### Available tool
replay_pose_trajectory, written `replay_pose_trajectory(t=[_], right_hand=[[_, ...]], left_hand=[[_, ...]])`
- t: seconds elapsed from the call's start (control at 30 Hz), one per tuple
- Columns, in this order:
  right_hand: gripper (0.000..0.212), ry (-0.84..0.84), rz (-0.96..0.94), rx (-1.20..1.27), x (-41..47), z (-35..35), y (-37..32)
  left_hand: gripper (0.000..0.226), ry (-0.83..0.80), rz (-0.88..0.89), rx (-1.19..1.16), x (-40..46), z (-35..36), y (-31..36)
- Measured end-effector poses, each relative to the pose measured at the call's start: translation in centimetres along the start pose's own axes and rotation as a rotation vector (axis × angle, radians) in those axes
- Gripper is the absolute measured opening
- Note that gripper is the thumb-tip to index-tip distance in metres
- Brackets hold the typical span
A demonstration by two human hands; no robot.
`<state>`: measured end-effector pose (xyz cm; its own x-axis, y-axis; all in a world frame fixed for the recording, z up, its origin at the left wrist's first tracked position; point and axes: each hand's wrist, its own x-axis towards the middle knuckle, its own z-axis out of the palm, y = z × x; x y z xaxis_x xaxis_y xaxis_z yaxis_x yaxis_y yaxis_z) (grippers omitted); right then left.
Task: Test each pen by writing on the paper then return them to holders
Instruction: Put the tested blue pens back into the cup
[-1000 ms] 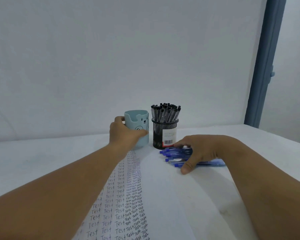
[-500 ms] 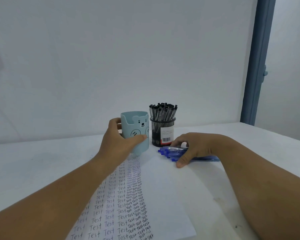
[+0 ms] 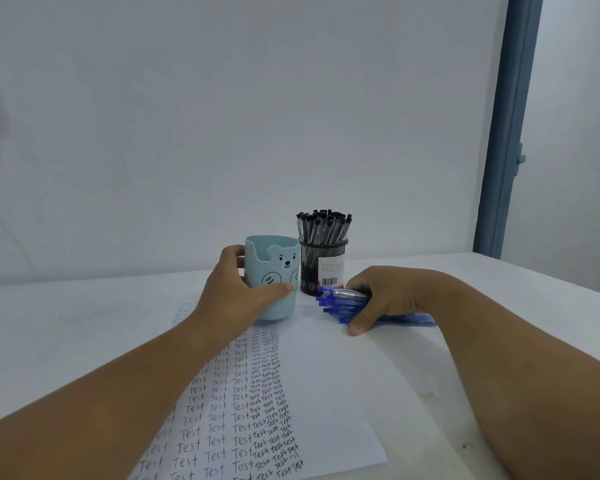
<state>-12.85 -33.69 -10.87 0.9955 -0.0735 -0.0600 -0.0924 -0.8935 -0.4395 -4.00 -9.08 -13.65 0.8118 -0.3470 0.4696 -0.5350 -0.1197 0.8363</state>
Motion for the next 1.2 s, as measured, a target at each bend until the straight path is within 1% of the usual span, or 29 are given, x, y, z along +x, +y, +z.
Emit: replay_pose_trajectory(t=[0.03, 0.13, 0.17, 0.33, 0.5, 0.63, 0.7, 0.87, 1.07, 1.2], right_hand=[[0.026, 0.004, 0.002, -0.013, 0.0, 0.0, -0.1], [0.042, 0.021, 0.051, -0.047, 0.0, 0.0, -0.4], [0.044, 0.023, 0.067, -0.054, 0.0, -0.1, -0.4], [0.036, 0.002, 0.060, -0.086, -0.2, -0.1, -0.7], [0.033, 0.015, 0.050, -0.164, -0.5, -0.1, -1.5], [0.042, 0.029, 0.057, -0.170, -0.6, 0.0, -1.8], [0.039, 0.036, 0.063, -0.175, -0.5, 0.1, -1.7], [0.023, 0.063, 0.018, -0.168, -0.3, 0.2, -1.6], [0.012, 0.157, 0.006, -0.182, -0.2, 0.4, -1.2], [0.011, 0.264, -0.045, -0.127, 0.0, 0.3, -1.2]], left_hand=[[0.077, -0.002, 0.002, 0.002, 0.0, 0.0, 0.0], [0.078, -0.011, 0.009, 0.008, -0.1, 0.0, 0.0], [0.078, -0.012, 0.011, 0.010, -0.1, 0.1, 0.0], [0.076, -0.023, 0.017, 0.016, -0.3, 0.1, 0.1], [0.074, -0.029, 0.019, 0.024, -0.4, 0.2, 0.2], [0.072, -0.032, 0.025, 0.027, -0.5, 0.2, 0.3], [0.072, -0.034, 0.025, 0.025, -0.6, 0.2, 0.3], [0.073, -0.035, 0.021, 0.021, -0.5, 0.1, 0.2], [0.072, -0.038, 0.022, 0.014, -0.5, 0.1, 0.3], [0.072, -0.037, 0.021, 0.010, -0.5, 0.1, 0.2]])
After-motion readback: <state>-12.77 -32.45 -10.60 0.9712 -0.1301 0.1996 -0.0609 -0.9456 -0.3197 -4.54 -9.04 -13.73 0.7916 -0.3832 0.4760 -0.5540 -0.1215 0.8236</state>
